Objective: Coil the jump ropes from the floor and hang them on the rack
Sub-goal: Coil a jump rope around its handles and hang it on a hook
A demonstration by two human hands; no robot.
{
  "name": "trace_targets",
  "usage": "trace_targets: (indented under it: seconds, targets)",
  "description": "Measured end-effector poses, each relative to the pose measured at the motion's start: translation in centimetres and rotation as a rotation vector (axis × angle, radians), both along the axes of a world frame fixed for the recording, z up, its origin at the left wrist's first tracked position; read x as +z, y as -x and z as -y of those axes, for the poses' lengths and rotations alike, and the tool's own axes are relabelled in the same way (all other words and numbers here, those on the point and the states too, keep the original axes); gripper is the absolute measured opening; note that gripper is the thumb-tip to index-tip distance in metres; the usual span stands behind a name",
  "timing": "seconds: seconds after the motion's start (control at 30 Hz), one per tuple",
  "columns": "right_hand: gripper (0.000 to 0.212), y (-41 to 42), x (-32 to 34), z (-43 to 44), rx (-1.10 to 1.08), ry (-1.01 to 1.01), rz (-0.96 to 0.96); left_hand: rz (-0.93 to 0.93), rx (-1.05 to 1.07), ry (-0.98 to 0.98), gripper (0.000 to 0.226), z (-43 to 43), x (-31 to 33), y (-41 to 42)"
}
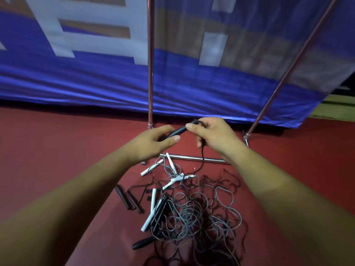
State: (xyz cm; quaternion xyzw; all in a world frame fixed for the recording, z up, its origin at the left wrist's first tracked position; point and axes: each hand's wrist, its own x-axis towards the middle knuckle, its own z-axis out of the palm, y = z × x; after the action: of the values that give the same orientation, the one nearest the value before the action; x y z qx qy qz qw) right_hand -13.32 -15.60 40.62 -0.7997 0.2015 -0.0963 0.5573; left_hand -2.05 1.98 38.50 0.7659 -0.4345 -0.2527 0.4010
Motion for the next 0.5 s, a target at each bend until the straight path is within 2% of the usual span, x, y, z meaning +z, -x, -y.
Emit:
trace_targets:
  seconds: [0.1, 0.23, 0.37, 0.43, 0.5]
  targets:
    - [0.031, 2.0, 3.6, -1.2, 0.046, 0.024, 0.064, -0.115, 0.013, 0.119, 0.014, -0.8, 3.0, 2.7]
    - [0.019, 4.9, 3.3, -1.2, 0.005, -0.033, 0.136, -0.351, 0.137, 0.335, 0.018, -1.6, 4.2, 6.0]
    - [0.022, 8.4, -1.1, -0.3, 0.037, 0.029, -0.024, -0.710, 0.230, 0.595, 0.012, -2.7, 5.0, 7.7]
    - [0.019, 9.3, -2.5, 0.5, 0.093, 0.077, -0.151, -0.818, 0.268, 0.699, 0.010, -3.3, 5.5, 6.9]
    - [0.016, 9.7, -2.7, 1.6, 0.080, 0.078, -0.161, -0.883, 0.325, 0.757, 0.014, -3.7, 5.7, 6.1]
